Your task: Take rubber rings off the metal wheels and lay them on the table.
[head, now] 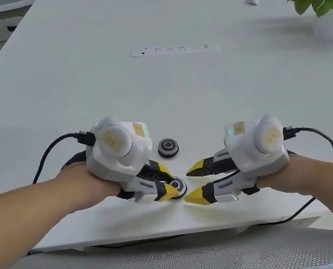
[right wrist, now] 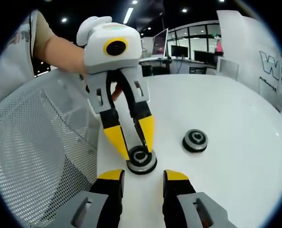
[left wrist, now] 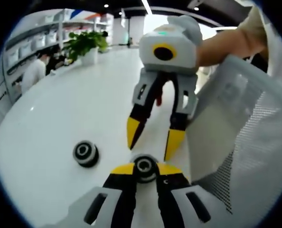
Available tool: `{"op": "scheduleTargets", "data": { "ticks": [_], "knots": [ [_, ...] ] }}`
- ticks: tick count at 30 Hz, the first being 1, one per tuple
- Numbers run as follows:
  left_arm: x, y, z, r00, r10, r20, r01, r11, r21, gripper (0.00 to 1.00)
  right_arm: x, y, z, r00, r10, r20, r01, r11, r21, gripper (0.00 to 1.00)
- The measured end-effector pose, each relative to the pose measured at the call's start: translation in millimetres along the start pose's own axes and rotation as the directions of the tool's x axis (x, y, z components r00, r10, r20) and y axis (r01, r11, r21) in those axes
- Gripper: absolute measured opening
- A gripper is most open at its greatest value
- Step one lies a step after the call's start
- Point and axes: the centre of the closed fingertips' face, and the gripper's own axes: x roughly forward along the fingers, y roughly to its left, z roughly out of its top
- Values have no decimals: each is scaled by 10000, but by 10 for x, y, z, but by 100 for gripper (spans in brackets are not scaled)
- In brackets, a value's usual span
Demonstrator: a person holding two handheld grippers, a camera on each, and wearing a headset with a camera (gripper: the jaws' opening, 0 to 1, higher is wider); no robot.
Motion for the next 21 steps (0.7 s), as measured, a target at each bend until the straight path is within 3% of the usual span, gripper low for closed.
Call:
{"op": "scheduleTargets", "data": {
  "ticks": [3, 6, 21],
  "knots": [
    [-1, 11, 4, 10000, 85, 12, -85, 9999, 84, 14, 8, 6, 6, 10000, 44, -9, -44, 10000, -26, 30],
    [4, 8, 5, 9997, 230, -5, -229, 9983, 531, 14, 13, 5, 26, 9999, 77, 96, -78, 9999, 66, 30],
    [-1, 14, -3, 9988, 445, 222, -455, 9978, 472, 13, 78, 40, 19, 9993, 270, 256, -281, 9985, 467, 27]
  ]
}}
